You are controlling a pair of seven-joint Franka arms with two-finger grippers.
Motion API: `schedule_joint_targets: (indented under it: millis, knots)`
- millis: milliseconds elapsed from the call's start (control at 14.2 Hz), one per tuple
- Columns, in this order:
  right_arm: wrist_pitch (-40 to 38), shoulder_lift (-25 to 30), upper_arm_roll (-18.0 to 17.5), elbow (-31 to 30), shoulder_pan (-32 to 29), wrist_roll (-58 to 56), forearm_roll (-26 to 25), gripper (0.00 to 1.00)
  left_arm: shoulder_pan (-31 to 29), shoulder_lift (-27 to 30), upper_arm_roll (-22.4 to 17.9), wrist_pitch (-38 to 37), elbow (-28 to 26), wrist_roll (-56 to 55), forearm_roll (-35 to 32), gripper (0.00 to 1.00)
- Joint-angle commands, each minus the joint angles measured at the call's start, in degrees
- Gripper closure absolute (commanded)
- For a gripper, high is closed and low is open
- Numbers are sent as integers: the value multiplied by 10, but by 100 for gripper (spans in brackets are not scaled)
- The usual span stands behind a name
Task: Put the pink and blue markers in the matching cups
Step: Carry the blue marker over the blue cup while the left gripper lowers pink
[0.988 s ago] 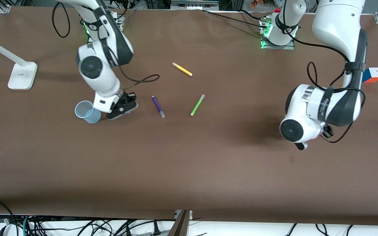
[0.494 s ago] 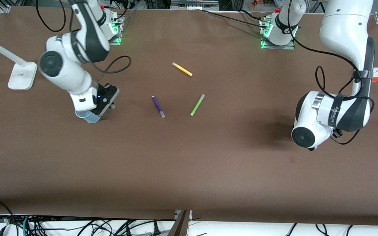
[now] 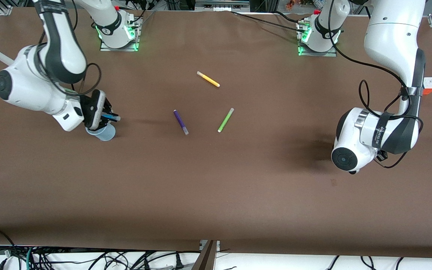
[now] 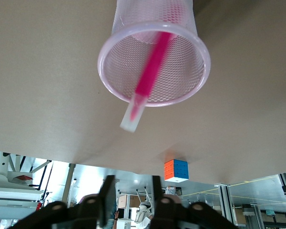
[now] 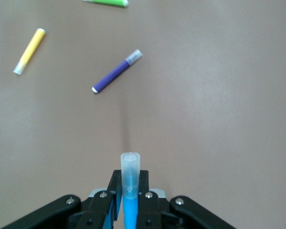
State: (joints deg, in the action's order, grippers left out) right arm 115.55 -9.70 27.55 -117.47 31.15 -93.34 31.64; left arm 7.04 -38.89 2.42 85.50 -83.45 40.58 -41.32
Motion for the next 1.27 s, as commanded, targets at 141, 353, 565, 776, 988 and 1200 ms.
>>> schedule_joint_targets:
  millis: [141, 353, 565, 776, 988, 1200]
  knots:
    - [-58, -17, 0, 2, -55, -169, 90, 100, 1, 22, 7, -2, 9, 4, 8, 0]
    - [-102, -30, 0, 2, -94, -235, 125, 100, 0, 50, 5, -18, 23, -25, 103, 0]
    - [-118, -38, 0, 3, -116, -271, 147, 100, 0, 86, 7, -24, 22, -176, 205, 0]
    - [-125, -44, 0, 3, -127, -291, 163, 100, -9, 97, 5, -10, 22, -281, 335, 0]
    - [-131, -57, 0, 4, -139, -313, 182, 100, -9, 122, 3, 57, 22, -290, 344, 0]
    - [-131, -73, 0, 7, -152, -328, 189, 100, -5, 119, 5, 57, 102, -284, 340, 0]
